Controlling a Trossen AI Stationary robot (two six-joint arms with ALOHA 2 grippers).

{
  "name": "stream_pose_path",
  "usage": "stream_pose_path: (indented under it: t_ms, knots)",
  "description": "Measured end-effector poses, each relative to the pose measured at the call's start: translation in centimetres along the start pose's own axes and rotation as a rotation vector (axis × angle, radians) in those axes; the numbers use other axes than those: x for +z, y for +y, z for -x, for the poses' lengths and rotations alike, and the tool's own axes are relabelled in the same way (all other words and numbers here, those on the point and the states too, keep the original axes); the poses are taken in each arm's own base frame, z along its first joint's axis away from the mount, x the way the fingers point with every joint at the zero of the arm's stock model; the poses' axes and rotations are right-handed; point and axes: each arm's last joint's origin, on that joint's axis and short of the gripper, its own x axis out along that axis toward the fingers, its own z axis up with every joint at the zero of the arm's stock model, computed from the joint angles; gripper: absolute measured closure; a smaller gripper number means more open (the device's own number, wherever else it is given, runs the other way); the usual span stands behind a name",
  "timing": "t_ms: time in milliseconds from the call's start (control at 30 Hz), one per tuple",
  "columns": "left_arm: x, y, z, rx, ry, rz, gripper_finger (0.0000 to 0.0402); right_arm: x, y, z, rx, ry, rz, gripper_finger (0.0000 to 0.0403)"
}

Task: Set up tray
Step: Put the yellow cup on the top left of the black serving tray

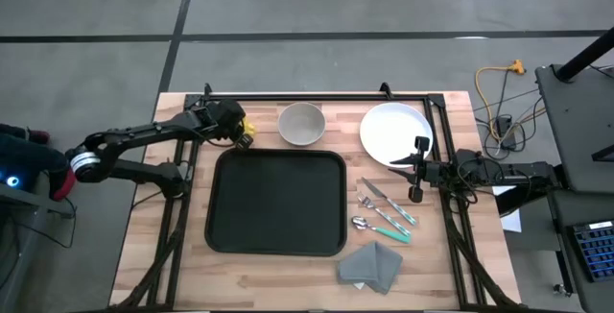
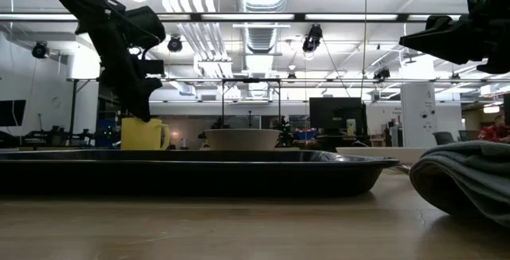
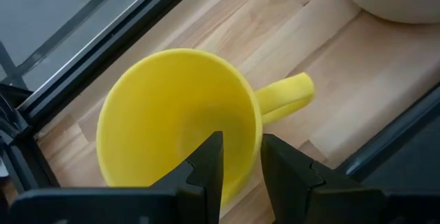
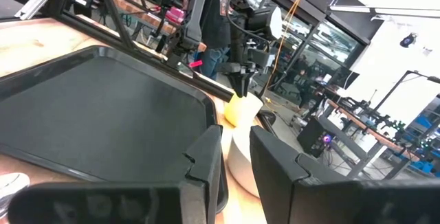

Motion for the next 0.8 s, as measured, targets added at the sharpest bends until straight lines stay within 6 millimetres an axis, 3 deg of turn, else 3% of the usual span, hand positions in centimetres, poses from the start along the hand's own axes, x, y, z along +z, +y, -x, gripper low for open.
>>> stream_pose_path:
  t_ms: [167,400,800]
  knots:
    - [-0.03,-0.01,0.00,-0.001,0.002,-0.004,0.0334,0.00,0.00,0.00,0.000,0.000,0.000,0.0335]
    - [-0.24,-0.02,-0.09,0.000,0.013,-0.040,0.0396,0.00,0.00,0.00,0.000,0.000,0.000,0.0335]
    - [0.09,0.01,0.15,-0.002,0.008,-0.052,0.0400,0.00,0.00,0.00,0.000,0.000,0.000,0.0335]
